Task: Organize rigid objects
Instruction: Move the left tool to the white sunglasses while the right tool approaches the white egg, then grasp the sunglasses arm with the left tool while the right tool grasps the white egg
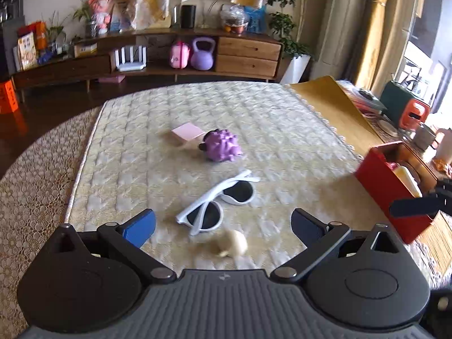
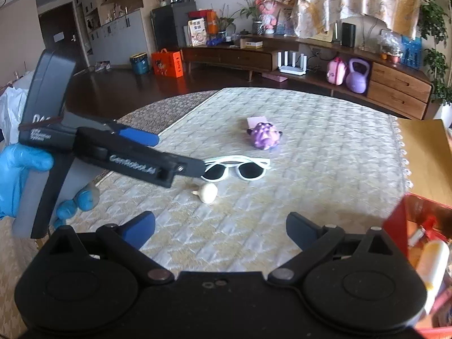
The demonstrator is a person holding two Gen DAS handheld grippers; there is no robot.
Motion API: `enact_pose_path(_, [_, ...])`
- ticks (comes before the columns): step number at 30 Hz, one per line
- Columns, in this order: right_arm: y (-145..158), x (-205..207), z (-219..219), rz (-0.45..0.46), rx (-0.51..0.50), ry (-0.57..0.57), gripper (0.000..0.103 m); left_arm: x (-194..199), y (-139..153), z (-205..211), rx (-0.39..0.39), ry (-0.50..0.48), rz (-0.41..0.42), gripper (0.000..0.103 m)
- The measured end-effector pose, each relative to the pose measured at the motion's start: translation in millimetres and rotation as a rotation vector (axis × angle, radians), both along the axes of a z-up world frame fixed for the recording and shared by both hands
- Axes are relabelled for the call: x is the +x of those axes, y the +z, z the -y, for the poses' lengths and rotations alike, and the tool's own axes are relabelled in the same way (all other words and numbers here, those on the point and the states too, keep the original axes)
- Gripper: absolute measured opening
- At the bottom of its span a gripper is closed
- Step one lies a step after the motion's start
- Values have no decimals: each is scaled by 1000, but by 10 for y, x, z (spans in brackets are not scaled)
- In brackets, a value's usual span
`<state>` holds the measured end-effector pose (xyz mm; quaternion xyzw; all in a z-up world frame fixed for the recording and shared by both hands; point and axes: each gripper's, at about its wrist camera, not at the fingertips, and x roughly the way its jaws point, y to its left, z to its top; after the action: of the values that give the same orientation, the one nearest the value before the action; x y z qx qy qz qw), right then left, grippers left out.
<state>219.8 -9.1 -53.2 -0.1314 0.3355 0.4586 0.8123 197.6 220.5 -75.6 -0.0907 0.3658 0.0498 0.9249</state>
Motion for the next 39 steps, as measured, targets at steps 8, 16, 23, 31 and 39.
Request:
enact_pose_path(8, [-184, 122, -355, -26, -38, 31, 97, 292, -184, -228, -8, -6, 3, 103])
enact_pose_path(16, [-389, 271, -686, -55, -66, 52, 87, 541, -356, -259, 57, -55, -10, 103])
enact_pose_path(23, [-551, 346, -839, -58, -94, 47, 80, 670, -539, -262, 70, -86, -22, 103])
enact_pose_path(31, [-665, 392, -966, -44, -106, 32, 75, 637, -659, -270, 128, -105, -16, 96])
enact_pose_path(39, [-754, 427, -1039, -42, -118, 24, 62, 587, -743, -202, 139, -147, -16, 70])
